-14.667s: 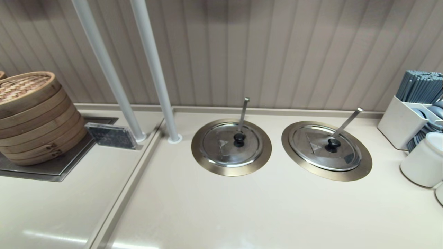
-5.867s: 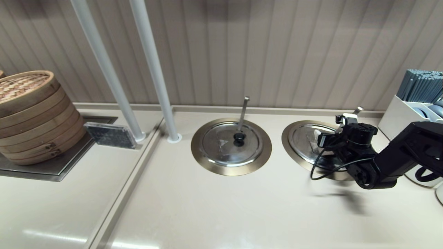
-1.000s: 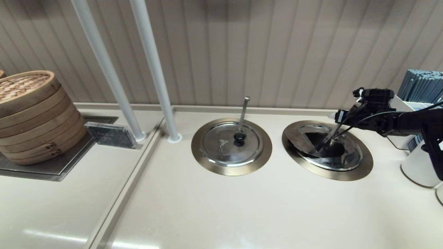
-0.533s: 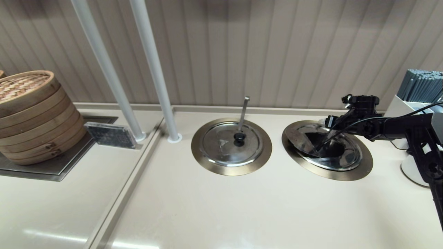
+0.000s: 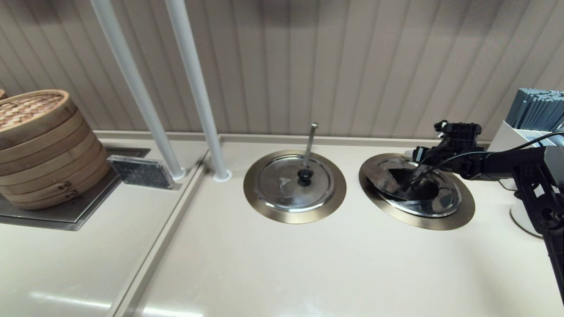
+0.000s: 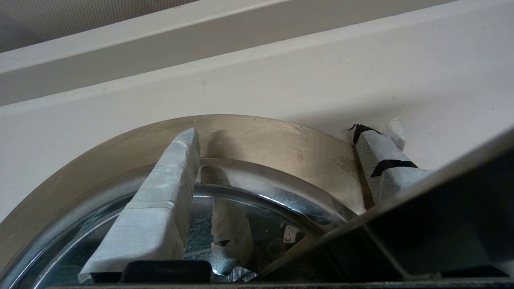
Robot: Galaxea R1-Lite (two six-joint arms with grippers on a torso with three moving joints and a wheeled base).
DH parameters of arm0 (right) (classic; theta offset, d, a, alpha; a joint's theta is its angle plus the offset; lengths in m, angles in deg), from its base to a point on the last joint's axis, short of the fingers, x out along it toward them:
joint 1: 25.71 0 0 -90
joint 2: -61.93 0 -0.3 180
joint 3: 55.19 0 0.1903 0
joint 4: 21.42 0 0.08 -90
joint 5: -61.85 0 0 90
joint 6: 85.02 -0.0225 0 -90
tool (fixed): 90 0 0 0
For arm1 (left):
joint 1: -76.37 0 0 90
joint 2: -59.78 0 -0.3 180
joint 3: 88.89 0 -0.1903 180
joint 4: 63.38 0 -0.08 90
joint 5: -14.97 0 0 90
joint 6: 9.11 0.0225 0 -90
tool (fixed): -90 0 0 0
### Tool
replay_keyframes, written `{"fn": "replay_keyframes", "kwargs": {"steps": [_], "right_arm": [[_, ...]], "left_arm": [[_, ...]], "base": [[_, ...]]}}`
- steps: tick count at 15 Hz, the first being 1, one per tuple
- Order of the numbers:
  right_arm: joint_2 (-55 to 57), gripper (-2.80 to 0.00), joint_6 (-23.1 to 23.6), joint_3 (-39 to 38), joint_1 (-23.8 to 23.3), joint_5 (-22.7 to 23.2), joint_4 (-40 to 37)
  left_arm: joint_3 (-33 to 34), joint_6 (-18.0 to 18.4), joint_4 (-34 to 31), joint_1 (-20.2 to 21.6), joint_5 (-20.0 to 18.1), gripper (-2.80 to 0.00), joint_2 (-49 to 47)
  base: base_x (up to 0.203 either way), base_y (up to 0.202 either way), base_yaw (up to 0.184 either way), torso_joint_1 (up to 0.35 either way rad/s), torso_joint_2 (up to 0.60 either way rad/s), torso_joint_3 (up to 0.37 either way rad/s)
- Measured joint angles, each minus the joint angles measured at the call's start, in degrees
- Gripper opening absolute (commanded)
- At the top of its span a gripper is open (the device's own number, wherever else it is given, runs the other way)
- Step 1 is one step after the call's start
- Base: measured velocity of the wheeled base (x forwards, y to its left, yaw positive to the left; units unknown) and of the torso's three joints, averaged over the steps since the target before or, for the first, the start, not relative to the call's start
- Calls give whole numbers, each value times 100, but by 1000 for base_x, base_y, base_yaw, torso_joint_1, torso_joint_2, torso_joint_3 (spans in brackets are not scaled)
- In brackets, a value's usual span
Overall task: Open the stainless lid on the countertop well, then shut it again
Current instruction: Stir with a spoon
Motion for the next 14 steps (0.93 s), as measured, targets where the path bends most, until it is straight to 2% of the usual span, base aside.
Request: {"fn": "replay_keyframes", "kwargs": {"steps": [10,14], "right_arm": [[-17,-280,-17,0,-14,-8,205],[-89,-280,-233,-11,-27,-72,197]], "left_arm": [[0,2,3,0,0,-280,0],[-2,0,1,0,0,-280,0]], "base": [[0,0,0,0,0,0],[0,0,0,0,0,0]]}}
